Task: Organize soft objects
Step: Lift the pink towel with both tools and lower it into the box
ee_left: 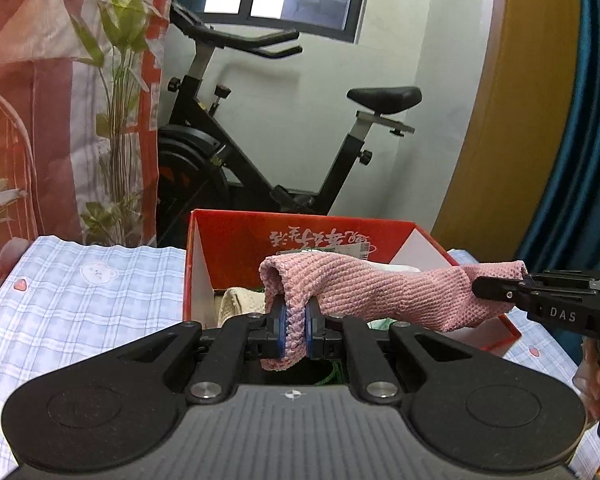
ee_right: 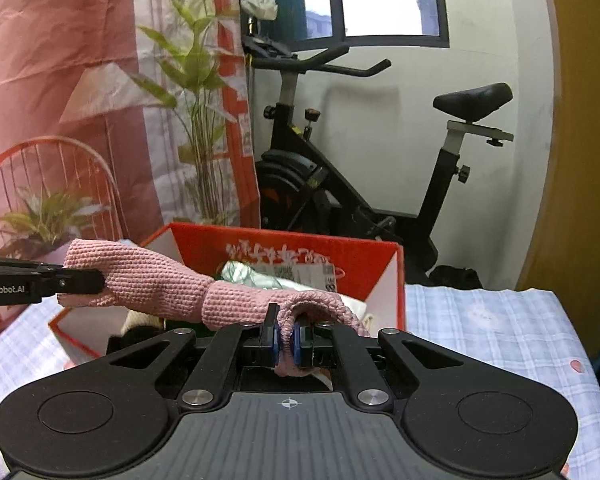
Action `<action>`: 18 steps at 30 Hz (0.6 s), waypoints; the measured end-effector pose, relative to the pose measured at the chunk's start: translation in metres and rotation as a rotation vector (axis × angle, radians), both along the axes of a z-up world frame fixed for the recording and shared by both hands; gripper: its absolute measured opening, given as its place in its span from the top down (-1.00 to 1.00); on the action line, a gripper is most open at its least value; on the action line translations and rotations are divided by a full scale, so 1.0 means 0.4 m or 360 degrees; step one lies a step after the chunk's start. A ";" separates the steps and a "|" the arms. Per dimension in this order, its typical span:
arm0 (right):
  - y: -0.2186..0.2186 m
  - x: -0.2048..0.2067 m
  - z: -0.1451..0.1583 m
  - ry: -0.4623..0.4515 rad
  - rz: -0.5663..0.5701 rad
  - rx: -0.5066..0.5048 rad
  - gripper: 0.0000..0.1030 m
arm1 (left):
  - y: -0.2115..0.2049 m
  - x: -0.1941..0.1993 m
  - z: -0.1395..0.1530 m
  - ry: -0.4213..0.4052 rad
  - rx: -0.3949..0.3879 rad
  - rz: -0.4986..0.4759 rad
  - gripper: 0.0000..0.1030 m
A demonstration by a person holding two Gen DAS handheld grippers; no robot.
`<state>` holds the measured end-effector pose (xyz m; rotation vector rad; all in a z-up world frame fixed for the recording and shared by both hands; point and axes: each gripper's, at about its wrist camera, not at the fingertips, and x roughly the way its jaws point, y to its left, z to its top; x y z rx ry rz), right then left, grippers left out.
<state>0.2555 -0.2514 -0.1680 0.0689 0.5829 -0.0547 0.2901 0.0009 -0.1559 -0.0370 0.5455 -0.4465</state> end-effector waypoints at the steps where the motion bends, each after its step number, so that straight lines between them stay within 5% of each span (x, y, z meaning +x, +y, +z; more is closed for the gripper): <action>1: -0.004 -0.009 -0.001 0.0007 0.0005 0.0002 0.88 | 0.005 -0.009 -0.004 0.0009 0.0000 -0.0009 0.81; 9: -0.018 -0.056 -0.014 0.0072 0.0049 0.0019 0.88 | 0.013 0.006 -0.026 0.0164 0.0032 -0.0030 0.81; 18: -0.015 0.028 -0.054 0.0197 0.0013 0.0129 0.88 | -0.063 0.136 -0.037 0.0387 0.0202 -0.0045 0.80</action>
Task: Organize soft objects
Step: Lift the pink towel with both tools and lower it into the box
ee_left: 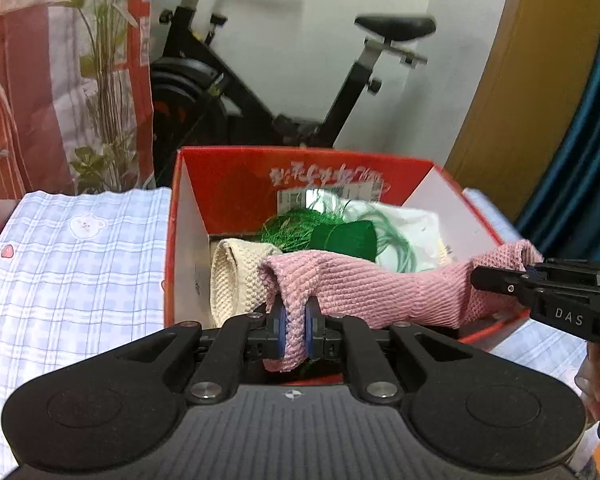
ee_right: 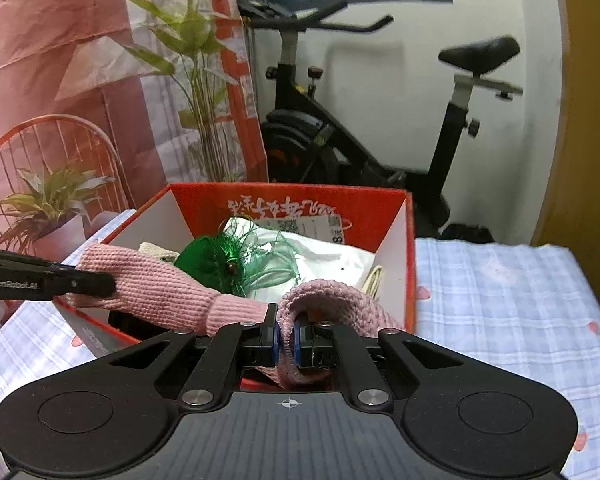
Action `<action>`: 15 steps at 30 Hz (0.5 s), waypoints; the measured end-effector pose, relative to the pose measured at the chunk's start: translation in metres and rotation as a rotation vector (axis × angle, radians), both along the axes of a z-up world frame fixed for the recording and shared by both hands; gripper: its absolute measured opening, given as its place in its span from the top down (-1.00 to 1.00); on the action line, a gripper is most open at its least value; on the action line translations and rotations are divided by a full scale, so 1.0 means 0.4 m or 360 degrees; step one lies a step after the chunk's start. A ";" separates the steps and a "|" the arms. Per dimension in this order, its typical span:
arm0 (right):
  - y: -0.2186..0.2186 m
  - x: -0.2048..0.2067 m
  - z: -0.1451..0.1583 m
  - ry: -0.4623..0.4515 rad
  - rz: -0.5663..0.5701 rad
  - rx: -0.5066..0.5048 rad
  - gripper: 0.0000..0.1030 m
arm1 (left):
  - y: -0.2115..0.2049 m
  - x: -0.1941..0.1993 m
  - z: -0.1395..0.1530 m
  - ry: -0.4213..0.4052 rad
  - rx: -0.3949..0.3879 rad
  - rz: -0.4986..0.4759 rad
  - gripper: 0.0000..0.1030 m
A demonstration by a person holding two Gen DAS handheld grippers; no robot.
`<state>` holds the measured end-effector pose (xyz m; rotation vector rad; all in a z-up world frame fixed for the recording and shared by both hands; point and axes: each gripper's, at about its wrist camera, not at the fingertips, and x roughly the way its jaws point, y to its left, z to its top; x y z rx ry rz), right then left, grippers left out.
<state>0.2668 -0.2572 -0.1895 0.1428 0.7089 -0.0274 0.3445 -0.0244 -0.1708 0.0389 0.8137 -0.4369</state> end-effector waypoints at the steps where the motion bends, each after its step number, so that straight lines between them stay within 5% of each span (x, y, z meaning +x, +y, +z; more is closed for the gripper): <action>1: 0.000 0.014 -0.005 0.0020 -0.0002 0.0005 0.88 | -0.006 0.012 -0.005 0.0026 0.0022 0.0003 0.80; 10: 0.011 0.117 -0.068 0.0232 -0.0024 -0.0004 0.88 | -0.070 0.061 -0.049 0.0104 0.0248 -0.0063 0.80; 15: 0.009 0.154 -0.101 0.0373 -0.0074 0.0036 0.88 | -0.074 0.071 -0.058 0.0138 0.0258 -0.0076 0.79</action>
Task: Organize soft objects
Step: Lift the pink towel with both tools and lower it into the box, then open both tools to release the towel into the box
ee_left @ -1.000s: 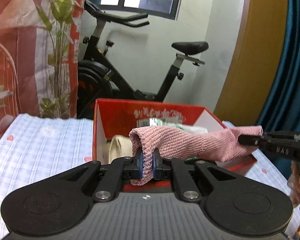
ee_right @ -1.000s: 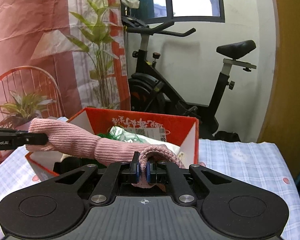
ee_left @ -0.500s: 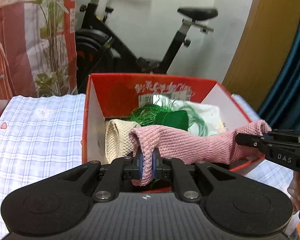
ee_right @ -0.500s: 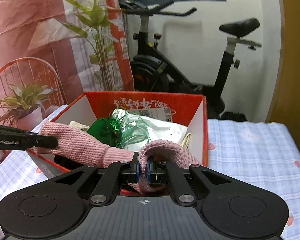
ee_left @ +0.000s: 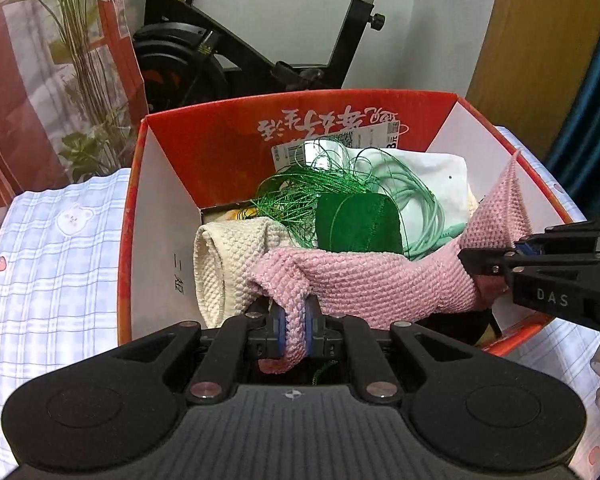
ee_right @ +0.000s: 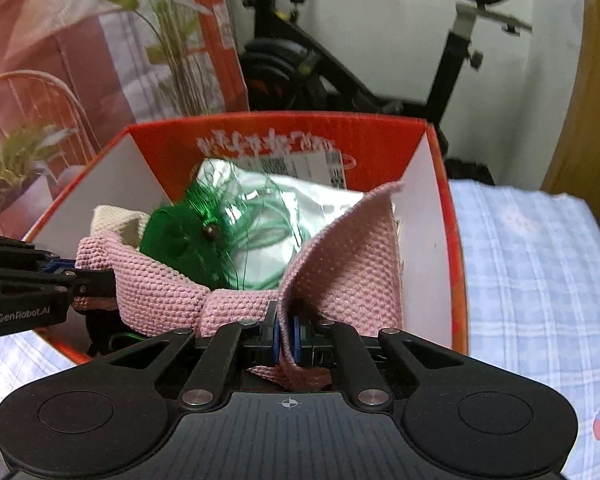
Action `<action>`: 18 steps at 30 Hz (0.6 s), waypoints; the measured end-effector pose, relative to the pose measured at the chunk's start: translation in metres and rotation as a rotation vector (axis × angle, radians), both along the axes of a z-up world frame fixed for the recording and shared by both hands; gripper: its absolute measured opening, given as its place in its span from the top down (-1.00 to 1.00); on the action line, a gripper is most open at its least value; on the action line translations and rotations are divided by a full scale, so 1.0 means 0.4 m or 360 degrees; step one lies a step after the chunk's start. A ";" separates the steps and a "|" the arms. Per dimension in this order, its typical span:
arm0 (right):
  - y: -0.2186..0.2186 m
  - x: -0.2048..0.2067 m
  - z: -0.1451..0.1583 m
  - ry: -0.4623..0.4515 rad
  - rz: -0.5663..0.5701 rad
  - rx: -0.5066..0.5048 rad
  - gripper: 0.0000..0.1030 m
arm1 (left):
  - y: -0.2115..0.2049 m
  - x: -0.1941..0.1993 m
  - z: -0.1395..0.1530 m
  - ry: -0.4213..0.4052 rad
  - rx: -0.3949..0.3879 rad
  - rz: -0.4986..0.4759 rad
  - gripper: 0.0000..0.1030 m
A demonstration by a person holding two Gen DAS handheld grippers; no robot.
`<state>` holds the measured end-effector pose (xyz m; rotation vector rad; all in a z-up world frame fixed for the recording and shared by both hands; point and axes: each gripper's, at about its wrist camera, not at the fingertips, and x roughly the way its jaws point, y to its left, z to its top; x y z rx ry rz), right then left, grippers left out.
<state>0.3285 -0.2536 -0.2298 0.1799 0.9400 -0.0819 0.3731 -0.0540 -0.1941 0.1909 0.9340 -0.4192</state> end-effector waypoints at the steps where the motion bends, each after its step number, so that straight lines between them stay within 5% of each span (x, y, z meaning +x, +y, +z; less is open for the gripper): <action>1: 0.000 0.004 -0.003 0.0019 -0.0006 0.0004 0.88 | 0.001 0.002 -0.002 0.0006 -0.0005 0.0001 0.79; 8: -0.009 0.035 -0.034 0.0176 -0.0082 0.0095 0.88 | 0.007 -0.014 0.012 -0.0044 -0.0039 -0.0032 0.62; 10: -0.006 0.040 -0.037 0.0196 -0.0089 0.0087 0.89 | 0.011 -0.024 0.021 -0.0061 -0.0046 -0.0036 0.42; 12: -0.002 0.038 -0.038 0.0215 -0.0089 0.0076 0.89 | 0.022 -0.035 0.035 -0.0087 -0.0075 -0.0036 -0.19; 14: 0.002 0.033 -0.036 0.0229 -0.0093 0.0068 0.89 | 0.038 -0.051 0.054 -0.0139 -0.0121 -0.0034 -0.52; 18: 0.005 0.010 -0.008 0.0182 -0.0110 0.0024 0.76 | 0.061 -0.078 0.094 -0.0231 -0.0172 0.0001 -0.83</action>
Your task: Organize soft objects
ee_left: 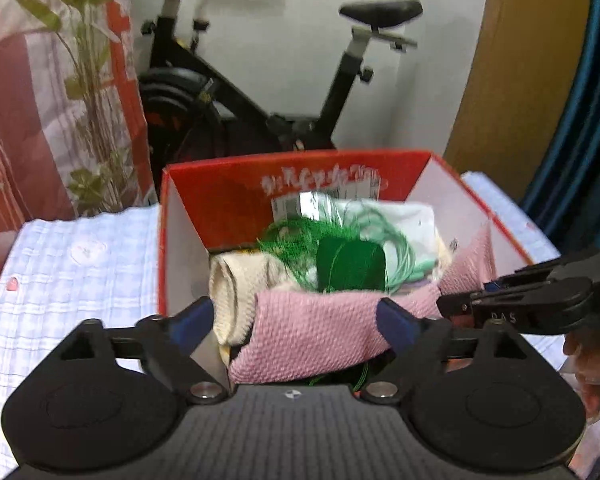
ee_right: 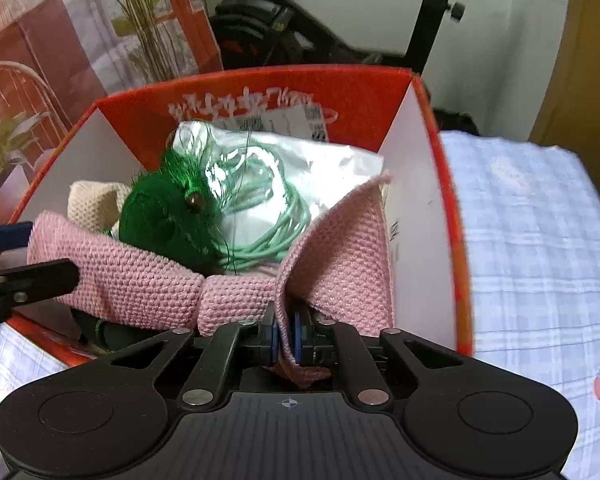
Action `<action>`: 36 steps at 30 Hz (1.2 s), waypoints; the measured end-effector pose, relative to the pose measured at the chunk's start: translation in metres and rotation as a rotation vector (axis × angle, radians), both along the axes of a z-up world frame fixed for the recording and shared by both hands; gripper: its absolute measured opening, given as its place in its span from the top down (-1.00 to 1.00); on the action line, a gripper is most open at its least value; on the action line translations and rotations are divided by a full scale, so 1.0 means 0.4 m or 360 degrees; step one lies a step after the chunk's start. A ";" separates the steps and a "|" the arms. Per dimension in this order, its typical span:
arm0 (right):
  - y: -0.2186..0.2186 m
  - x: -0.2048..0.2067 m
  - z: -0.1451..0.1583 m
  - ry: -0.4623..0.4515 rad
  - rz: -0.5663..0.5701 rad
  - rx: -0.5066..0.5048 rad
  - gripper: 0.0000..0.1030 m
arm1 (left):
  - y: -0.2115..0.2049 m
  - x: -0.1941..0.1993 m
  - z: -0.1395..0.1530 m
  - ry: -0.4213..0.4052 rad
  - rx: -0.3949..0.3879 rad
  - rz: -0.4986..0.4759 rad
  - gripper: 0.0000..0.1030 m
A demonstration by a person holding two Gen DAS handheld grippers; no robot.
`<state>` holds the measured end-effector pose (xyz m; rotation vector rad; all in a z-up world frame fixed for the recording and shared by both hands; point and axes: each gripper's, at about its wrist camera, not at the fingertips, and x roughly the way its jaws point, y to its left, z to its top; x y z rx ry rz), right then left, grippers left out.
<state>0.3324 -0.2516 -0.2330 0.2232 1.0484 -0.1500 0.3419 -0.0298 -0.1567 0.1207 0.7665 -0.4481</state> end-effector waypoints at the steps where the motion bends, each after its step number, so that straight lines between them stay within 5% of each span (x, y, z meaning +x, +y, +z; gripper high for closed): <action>1: 0.004 -0.008 0.012 -0.0020 -0.0003 -0.0022 0.73 | 0.005 -0.007 0.007 -0.0013 -0.0020 0.0010 -0.87; 7: 0.017 -0.060 0.094 -0.0168 0.0017 -0.0118 0.04 | 0.042 -0.051 0.045 -0.0074 -0.0148 0.0159 -1.00; 12: 0.029 -0.118 0.178 -0.0342 0.0014 -0.0173 -0.84 | 0.069 -0.106 0.095 -0.0170 -0.0160 0.0266 -1.00; 14: 0.032 -0.143 0.212 -0.0413 -0.0001 -0.0190 -0.99 | 0.078 -0.133 0.120 -0.0223 -0.0153 0.0299 -1.00; 22: 0.076 -0.249 0.322 -0.0547 -0.0018 -0.0260 -0.99 | 0.086 -0.247 0.207 -0.0453 0.0076 0.0374 -1.00; 36: 0.157 -0.475 0.520 -0.0813 -0.0101 -0.0328 -0.99 | 0.137 -0.477 0.417 -0.0711 0.0060 0.0468 -1.00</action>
